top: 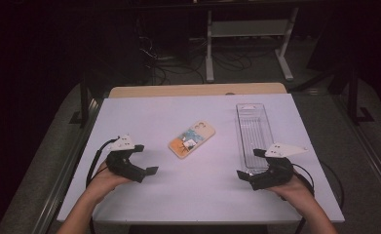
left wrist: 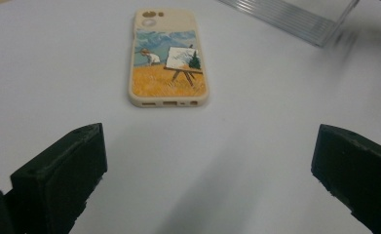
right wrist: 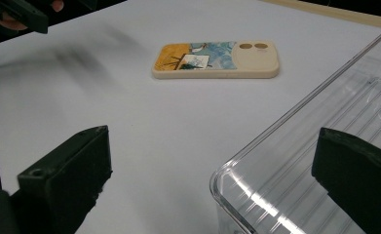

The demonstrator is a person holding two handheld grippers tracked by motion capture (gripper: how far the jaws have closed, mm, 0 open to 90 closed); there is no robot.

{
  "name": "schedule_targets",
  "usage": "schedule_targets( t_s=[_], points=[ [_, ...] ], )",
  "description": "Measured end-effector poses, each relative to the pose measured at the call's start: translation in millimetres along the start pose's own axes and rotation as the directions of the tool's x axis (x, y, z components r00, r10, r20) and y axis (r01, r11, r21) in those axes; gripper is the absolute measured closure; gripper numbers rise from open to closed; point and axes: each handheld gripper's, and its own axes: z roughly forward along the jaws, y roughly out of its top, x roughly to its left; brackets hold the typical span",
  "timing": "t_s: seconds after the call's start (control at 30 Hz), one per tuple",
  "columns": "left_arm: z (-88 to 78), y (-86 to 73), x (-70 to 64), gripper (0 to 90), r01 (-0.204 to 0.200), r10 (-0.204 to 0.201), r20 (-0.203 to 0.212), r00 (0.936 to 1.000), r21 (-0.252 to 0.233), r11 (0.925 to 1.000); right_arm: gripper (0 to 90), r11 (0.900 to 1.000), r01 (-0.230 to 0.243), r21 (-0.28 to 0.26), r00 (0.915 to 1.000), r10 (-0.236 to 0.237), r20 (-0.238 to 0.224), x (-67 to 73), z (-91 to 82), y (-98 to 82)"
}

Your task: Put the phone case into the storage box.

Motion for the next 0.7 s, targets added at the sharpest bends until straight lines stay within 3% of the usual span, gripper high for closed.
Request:
schedule_targets(
  t_s=[0.2,0.43,0.7],
  points=[
    [2.9,10.0,1.8,0.3,0.000,0.000,0.002,1.0000,-0.012,0.9999,0.7,1.000,0.005,0.000,1.0000,-0.005,0.001,-0.2,0.5,0.2],
    [8.4,20.6,0.9,0.2,-0.027,0.027,-0.018,0.9995,-0.013,0.9996,0.7,1.000,0.006,-0.002,1.0000,-0.006,0.000,-0.4,0.7,0.5],
    [12.5,31.1,2.3,0.2,-0.012,0.012,-0.009,0.9999,-0.025,0.9996,0.7,1.000,0.001,-0.002,1.0000,-0.001,0.001,-0.5,0.4,0.7]
  ],
)
